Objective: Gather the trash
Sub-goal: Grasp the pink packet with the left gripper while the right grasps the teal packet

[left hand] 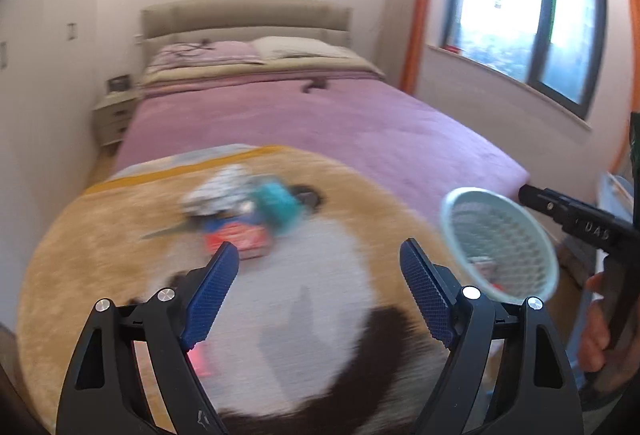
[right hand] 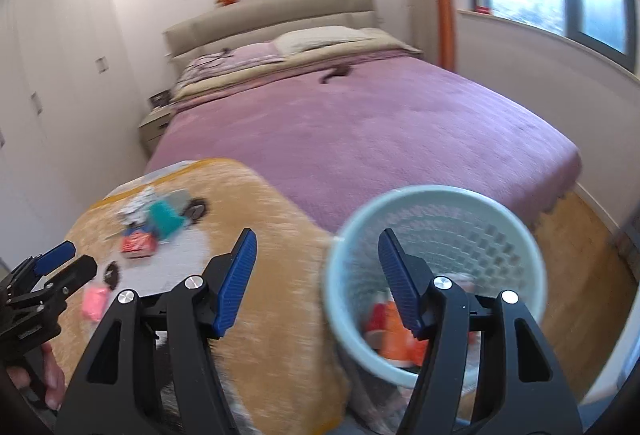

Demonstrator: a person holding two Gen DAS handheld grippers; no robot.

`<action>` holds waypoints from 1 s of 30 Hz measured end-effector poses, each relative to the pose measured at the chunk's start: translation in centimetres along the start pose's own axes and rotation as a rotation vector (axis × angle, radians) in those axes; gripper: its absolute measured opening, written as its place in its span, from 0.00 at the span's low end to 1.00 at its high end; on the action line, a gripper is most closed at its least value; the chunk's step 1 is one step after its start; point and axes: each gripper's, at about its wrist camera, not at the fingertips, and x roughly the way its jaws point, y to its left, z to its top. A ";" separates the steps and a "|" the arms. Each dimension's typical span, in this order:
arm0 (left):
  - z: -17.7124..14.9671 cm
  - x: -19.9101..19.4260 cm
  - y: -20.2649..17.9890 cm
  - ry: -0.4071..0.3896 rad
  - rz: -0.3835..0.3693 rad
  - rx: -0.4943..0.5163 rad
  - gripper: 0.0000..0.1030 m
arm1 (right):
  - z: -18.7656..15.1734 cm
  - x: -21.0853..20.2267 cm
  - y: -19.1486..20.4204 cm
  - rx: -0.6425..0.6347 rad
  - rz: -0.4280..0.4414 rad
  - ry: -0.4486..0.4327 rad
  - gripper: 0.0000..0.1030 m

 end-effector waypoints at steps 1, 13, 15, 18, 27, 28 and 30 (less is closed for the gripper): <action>-0.2 -0.3 0.7 -0.001 0.017 -0.008 0.78 | 0.1 0.5 1.3 -0.024 0.018 0.000 0.58; -5.6 0.2 9.4 0.131 0.054 -0.200 0.78 | 1.1 9.1 12.4 -0.212 0.166 0.067 0.58; -6.2 0.5 10.2 0.137 0.054 -0.222 0.77 | 0.8 10.5 13.8 -0.259 0.218 0.078 0.58; -6.8 1.3 10.8 0.146 0.058 -0.245 0.77 | 0.4 12.1 15.2 -0.305 0.197 0.080 0.58; -7.3 3.0 11.4 0.167 0.055 -0.256 0.65 | 0.7 17.4 15.7 -0.273 0.231 0.170 0.58; -7.3 3.0 11.4 0.164 0.054 -0.255 0.64 | 0.6 17.6 16.1 -0.283 0.257 0.176 0.58; -7.2 3.2 11.5 0.159 0.057 -0.258 0.61 | 0.5 18.1 16.7 -0.312 0.250 0.182 0.58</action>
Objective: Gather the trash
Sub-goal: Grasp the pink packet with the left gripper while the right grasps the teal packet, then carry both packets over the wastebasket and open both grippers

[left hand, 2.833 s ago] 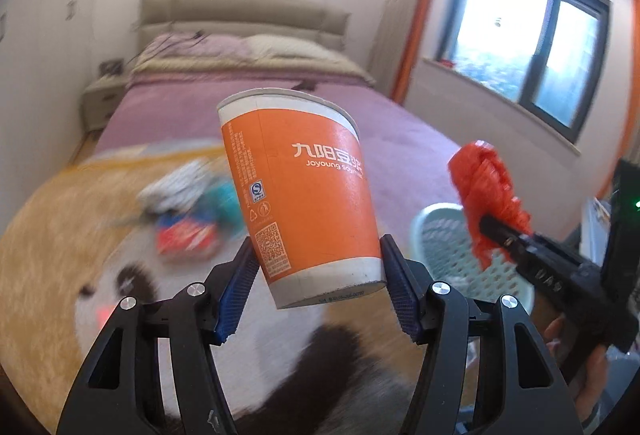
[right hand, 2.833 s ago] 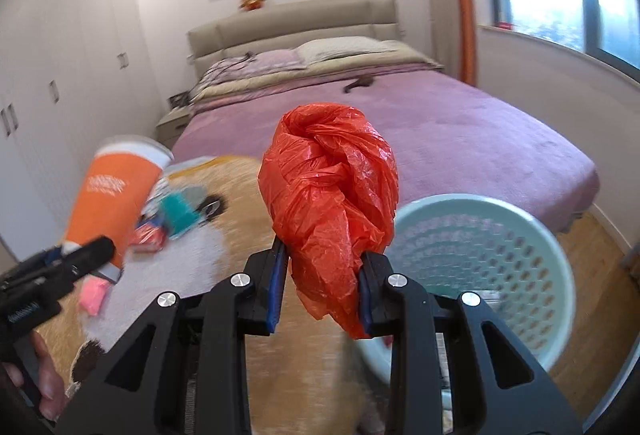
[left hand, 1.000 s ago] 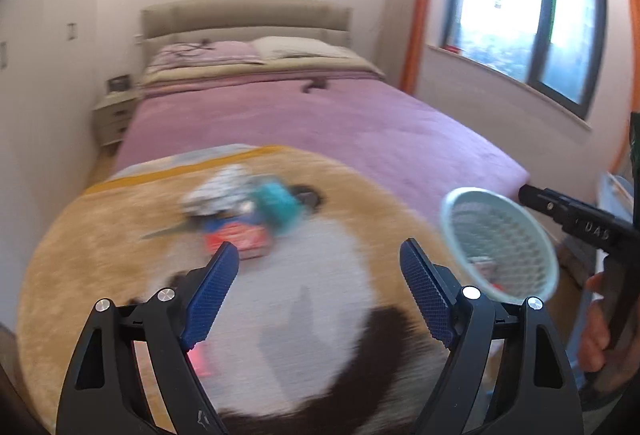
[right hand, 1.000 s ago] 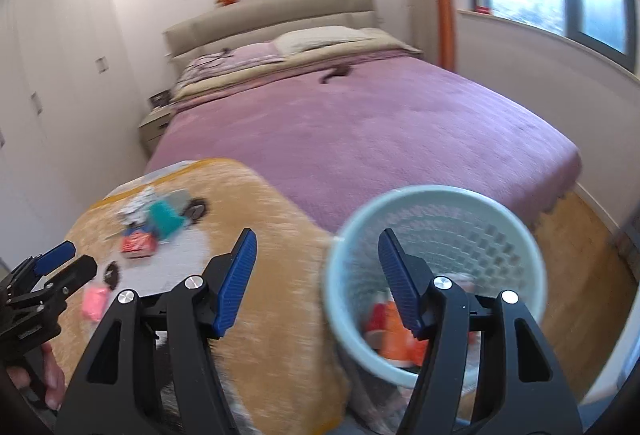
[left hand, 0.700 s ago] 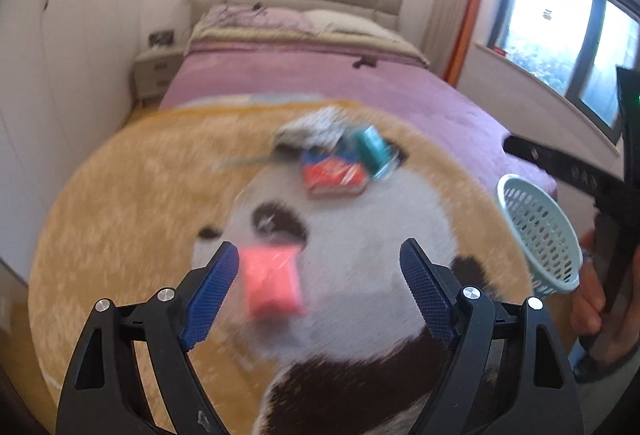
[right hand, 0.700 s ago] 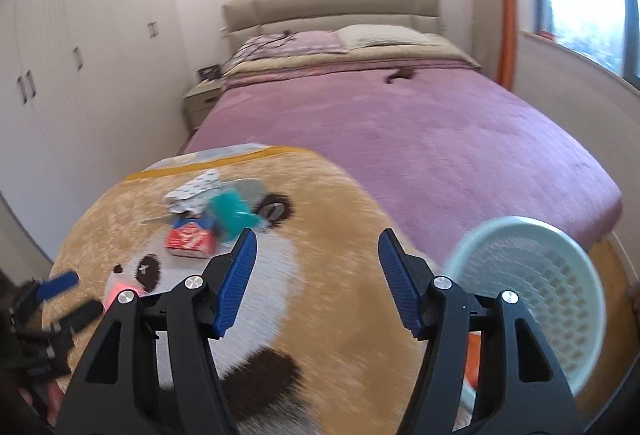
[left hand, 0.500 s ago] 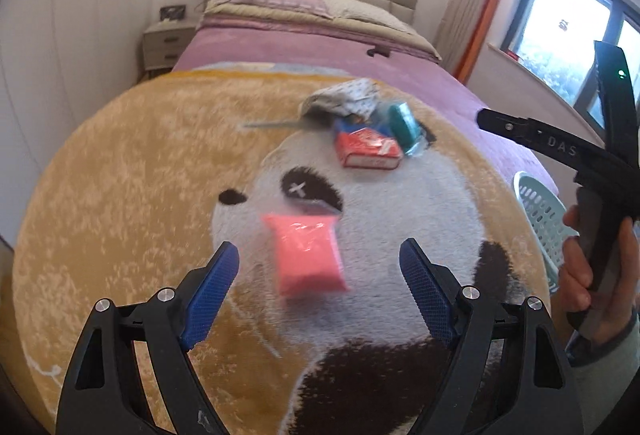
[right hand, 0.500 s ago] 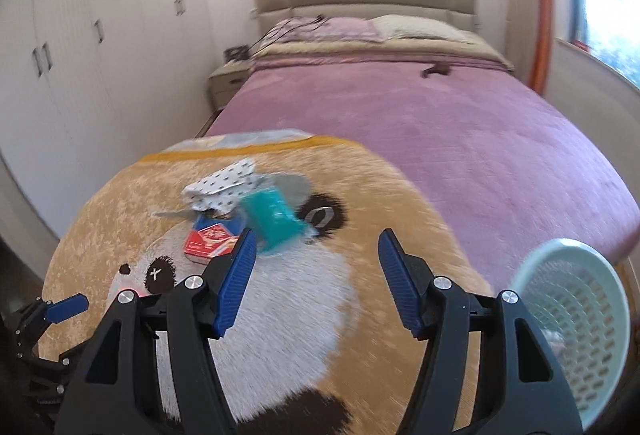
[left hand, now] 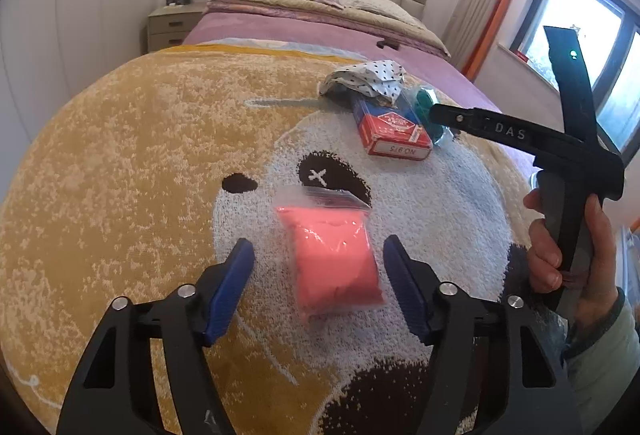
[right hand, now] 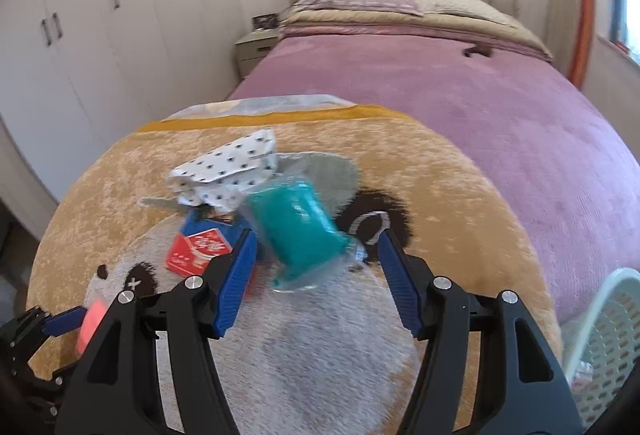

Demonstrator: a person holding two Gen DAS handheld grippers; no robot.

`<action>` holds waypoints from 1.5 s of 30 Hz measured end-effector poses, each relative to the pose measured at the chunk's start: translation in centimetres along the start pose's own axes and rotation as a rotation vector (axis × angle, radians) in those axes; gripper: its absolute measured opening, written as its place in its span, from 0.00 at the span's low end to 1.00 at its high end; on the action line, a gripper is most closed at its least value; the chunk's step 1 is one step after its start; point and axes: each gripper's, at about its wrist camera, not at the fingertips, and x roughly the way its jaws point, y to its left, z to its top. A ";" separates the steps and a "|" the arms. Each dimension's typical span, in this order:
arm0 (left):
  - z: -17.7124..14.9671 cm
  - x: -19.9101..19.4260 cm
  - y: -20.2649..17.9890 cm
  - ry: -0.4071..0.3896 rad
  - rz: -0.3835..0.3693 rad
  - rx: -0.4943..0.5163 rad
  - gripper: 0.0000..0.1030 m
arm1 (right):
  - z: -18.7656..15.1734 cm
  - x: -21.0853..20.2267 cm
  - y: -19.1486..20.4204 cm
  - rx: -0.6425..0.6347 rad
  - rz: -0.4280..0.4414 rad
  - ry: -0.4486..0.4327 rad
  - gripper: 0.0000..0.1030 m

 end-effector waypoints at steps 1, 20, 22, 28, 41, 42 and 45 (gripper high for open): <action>-0.1 0.0 0.0 -0.003 0.001 -0.001 0.60 | 0.1 0.3 0.2 -0.008 -0.007 0.006 0.58; -0.6 -1.3 -0.1 -0.049 -0.051 0.007 0.36 | -2.1 -2.5 0.5 0.025 0.033 -0.019 0.37; -0.6 -1.8 -0.5 -0.060 -0.070 0.013 0.36 | -2.8 -3.4 0.7 0.022 0.024 -0.028 0.37; 0.2 -3.5 -3.4 -0.095 -0.115 0.070 0.36 | -3.9 -7.3 0.3 0.050 0.015 -0.080 0.36; 2.5 -4.7 -14.2 -0.159 -0.245 0.235 0.36 | -6.2 -17.4 -6.5 0.169 -0.139 -0.231 0.36; 2.5 -4.5 -15.0 -0.158 -0.254 0.245 0.36 | -6.5 -18.2 -7.5 0.184 -0.168 -0.240 0.36; 2.6 -4.0 -17.8 -0.153 -0.291 0.283 0.36 | -7.3 -19.8 -10.3 0.231 -0.216 -0.253 0.36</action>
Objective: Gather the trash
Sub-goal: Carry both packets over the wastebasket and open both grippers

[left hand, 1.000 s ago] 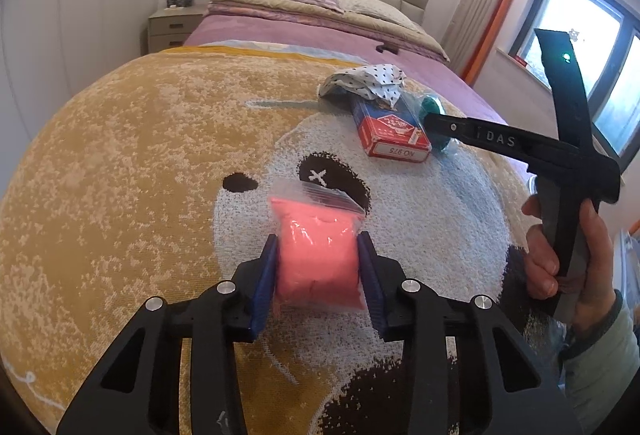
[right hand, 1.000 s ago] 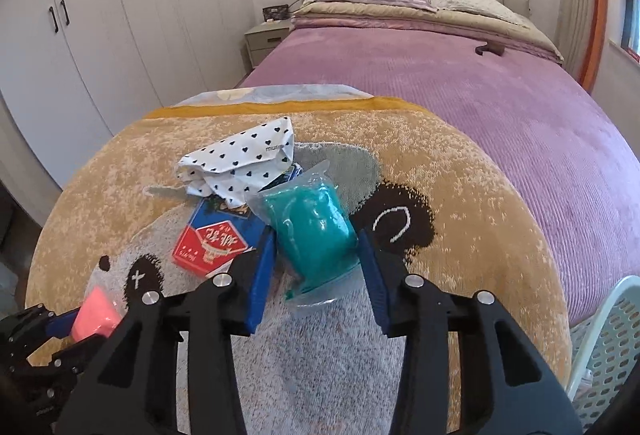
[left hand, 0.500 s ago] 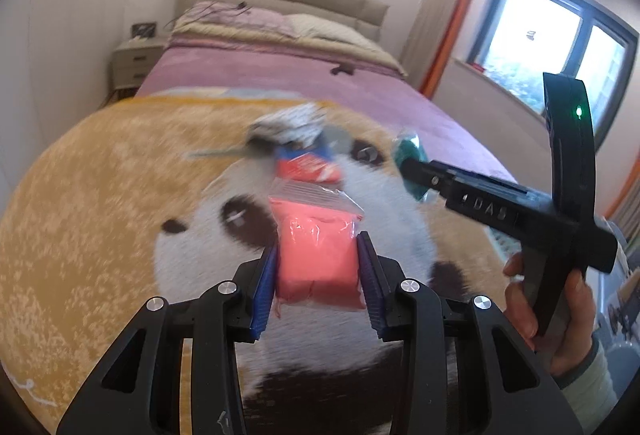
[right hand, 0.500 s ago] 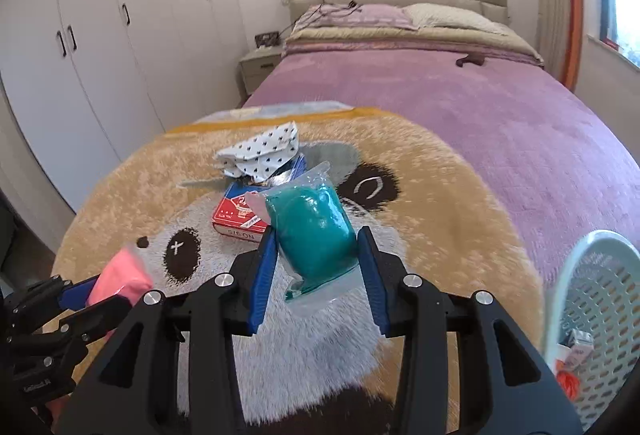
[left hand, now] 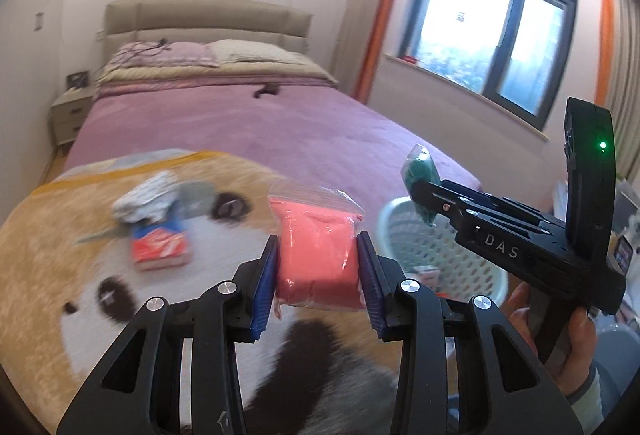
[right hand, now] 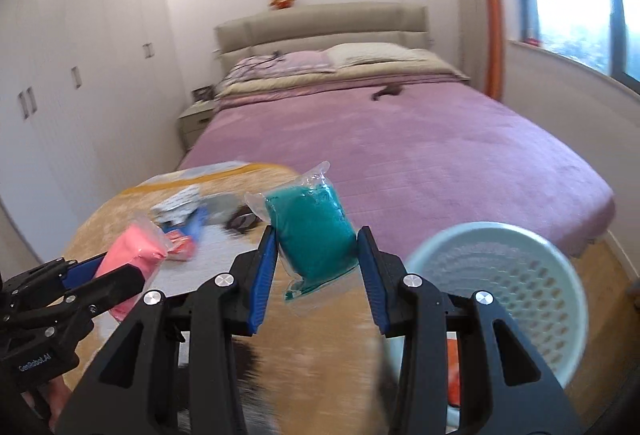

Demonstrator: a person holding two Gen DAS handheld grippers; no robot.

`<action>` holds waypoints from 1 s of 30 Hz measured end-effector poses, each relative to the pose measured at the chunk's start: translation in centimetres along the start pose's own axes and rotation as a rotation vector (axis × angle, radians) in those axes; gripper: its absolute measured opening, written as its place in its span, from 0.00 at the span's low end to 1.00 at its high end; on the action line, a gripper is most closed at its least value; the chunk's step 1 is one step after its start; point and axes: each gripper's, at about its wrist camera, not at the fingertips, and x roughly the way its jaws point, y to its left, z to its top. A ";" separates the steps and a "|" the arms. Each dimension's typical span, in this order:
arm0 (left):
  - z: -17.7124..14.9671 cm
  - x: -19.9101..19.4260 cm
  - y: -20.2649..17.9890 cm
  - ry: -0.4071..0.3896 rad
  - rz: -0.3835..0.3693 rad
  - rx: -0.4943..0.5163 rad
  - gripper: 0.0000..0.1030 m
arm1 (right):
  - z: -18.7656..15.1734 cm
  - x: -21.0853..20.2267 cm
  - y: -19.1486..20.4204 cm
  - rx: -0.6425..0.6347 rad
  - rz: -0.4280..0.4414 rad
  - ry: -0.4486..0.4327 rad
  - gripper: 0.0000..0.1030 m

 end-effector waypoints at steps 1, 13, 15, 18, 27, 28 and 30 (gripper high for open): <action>0.3 0.6 -0.9 0.004 -0.019 0.010 0.36 | 0.0 -0.2 -0.8 0.012 -0.012 -0.001 0.36; 0.7 11.6 -8.3 0.167 -0.167 0.104 0.36 | -2.3 1.1 -11.7 0.196 -0.246 0.124 0.36; 0.6 13.5 -9.3 0.197 -0.179 0.116 0.36 | -2.8 1.5 -12.7 0.215 -0.264 0.142 0.36; 0.2 15.5 -10.0 0.230 -0.168 0.123 0.36 | -3.8 2.3 -14.4 0.246 -0.297 0.198 0.36; -0.1 17.6 -11.4 0.261 -0.197 0.152 0.46 | -5.4 3.4 -17.0 0.317 -0.327 0.255 0.39; -0.1 17.4 -11.4 0.252 -0.199 0.154 0.51 | -5.5 3.5 -17.2 0.328 -0.328 0.258 0.40; -0.1 16.8 -11.7 0.238 -0.197 0.162 0.58 | -5.6 3.3 -17.5 0.348 -0.323 0.257 0.44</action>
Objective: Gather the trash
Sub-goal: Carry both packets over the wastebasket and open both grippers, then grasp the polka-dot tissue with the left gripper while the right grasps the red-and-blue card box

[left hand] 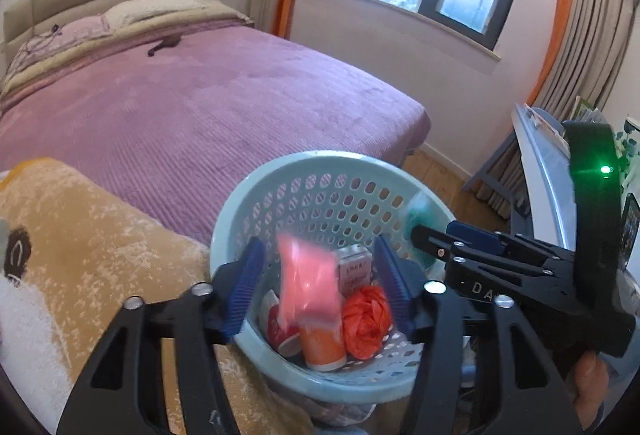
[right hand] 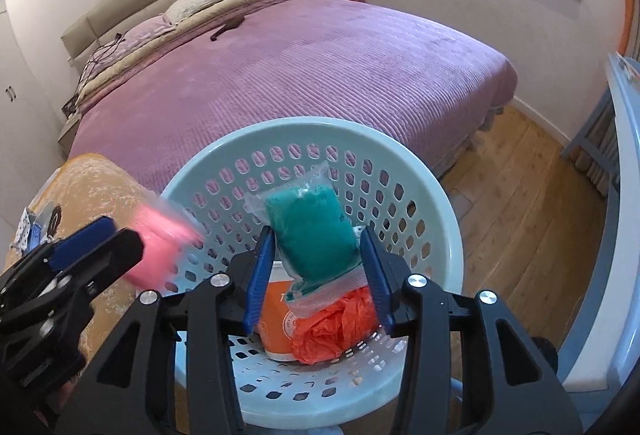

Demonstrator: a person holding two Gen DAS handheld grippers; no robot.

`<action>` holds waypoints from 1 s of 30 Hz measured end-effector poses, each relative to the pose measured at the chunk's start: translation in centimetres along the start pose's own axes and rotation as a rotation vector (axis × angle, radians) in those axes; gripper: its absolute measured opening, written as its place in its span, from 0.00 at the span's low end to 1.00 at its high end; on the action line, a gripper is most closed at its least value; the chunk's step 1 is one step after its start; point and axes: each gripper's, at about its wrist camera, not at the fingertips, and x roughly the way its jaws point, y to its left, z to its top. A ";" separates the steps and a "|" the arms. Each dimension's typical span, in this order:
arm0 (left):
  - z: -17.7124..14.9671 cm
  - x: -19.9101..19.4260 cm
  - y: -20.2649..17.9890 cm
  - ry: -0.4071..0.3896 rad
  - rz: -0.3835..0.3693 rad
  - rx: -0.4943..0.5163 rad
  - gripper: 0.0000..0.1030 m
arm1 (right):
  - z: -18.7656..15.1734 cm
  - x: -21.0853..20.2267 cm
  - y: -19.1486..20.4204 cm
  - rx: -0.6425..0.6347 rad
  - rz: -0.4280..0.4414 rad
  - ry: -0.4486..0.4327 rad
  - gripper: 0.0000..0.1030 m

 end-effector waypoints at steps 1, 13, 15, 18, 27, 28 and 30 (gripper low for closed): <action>-0.1 -0.3 0.1 -0.003 -0.006 0.002 0.59 | 0.0 0.0 -0.2 0.006 0.001 -0.001 0.46; 0.2 -5.6 0.8 -0.081 -0.122 -0.092 0.72 | 0.3 -3.5 1.2 0.001 0.046 -0.065 0.49; 0.3 -7.0 1.1 -0.103 -0.123 -0.096 0.72 | 0.3 -4.6 2.3 -0.021 0.064 -0.087 0.49; 0.2 -9.4 2.1 -0.141 -0.118 -0.101 0.72 | 0.4 -5.9 4.0 -0.059 0.083 -0.117 0.50; -0.3 -16.9 9.0 -0.260 0.051 -0.140 0.72 | -0.2 -8.8 12.2 -0.187 0.211 -0.171 0.50; -0.4 -17.5 9.9 -0.266 0.069 -0.146 0.72 | -0.4 -8.9 13.0 -0.202 0.219 -0.174 0.50; -0.7 -18.6 12.4 -0.273 0.114 -0.156 0.72 | -1.0 -9.0 15.5 -0.245 0.253 -0.179 0.50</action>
